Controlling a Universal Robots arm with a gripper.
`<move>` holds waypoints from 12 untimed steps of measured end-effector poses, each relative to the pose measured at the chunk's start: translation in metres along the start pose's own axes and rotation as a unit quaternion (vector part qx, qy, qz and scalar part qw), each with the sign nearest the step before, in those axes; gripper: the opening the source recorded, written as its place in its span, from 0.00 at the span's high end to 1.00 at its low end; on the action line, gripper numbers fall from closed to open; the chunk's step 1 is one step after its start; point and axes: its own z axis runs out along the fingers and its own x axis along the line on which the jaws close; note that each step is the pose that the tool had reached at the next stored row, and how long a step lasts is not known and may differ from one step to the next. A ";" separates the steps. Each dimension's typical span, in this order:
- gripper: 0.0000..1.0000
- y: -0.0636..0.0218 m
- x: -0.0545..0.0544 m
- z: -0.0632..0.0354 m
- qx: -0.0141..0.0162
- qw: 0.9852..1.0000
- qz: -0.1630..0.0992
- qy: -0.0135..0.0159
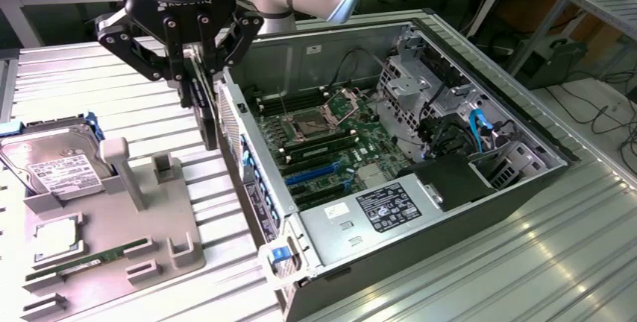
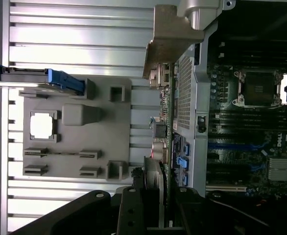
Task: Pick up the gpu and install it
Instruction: 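Pick up the gpu and move the gpu toward the slot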
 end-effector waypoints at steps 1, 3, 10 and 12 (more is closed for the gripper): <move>0.72 -0.0001 -0.002 0.0000 0.000 1.000 0.000 0.000; 0.72 -0.0002 -0.005 0.0000 0.000 1.000 0.000 0.000; 0.72 -0.0004 -0.011 0.0001 0.001 1.000 0.000 0.000; 0.72 -0.0005 -0.013 0.0001 0.001 1.000 0.000 0.000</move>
